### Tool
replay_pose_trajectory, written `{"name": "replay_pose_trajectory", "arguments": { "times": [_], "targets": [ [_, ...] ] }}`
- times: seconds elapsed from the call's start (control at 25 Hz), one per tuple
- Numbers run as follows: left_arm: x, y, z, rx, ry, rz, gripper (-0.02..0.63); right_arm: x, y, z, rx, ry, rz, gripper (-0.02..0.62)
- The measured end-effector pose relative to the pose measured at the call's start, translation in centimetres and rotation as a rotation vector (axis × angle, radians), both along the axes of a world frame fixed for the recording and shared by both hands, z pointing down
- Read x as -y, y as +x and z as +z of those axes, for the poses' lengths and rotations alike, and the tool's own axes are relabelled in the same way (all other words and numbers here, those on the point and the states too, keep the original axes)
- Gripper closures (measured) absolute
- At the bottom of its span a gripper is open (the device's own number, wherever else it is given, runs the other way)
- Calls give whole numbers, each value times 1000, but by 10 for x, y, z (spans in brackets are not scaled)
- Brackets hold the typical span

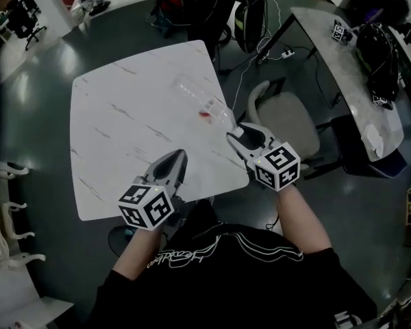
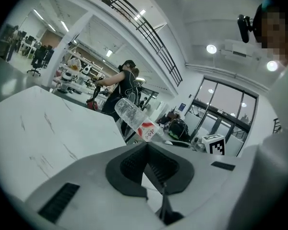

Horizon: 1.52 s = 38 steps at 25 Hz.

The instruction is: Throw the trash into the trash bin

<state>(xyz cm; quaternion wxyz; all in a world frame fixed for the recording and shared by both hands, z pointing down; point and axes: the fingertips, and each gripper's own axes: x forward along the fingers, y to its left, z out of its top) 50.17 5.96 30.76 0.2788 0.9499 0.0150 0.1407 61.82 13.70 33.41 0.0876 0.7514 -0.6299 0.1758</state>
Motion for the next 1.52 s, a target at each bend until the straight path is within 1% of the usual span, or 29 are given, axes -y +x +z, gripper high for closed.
{"name": "replay_pose_trajectory", "arguments": {
  "times": [0.16,0.28,0.44,0.56,0.68,0.76,0.96,1.08,1.32,1.52],
  "targets": [
    [-13,-33,-17,-33,22,-39,601,-24,-32,-27,16,68,0,420],
    [-22,-58,-34,-61,50,-60,601,-38,-58,-49,1,117,-13,420],
    [-32,-100,-53,-90,84,-96,601,-41,-100,-73,-20,166,-64,420],
    [-31,-136,-57,-92,101,-152,601,-31,-129,-82,-8,195,-121,420],
    [-24,-173,-58,-84,110,-241,601,-13,-157,-86,21,215,-203,420],
    [-12,-205,-61,-81,115,-318,601,6,-182,-88,36,223,-270,420],
    [26,-302,-54,-71,105,-570,601,69,-262,-87,64,221,-488,420],
    [39,-356,-46,-55,94,-683,601,98,-310,-83,90,216,-588,420],
    [54,-462,-27,-33,57,-881,601,147,-414,-63,120,166,-776,420],
    [73,-552,-5,-19,4,-1001,601,183,-503,-37,148,89,-874,420]
  ]
}}
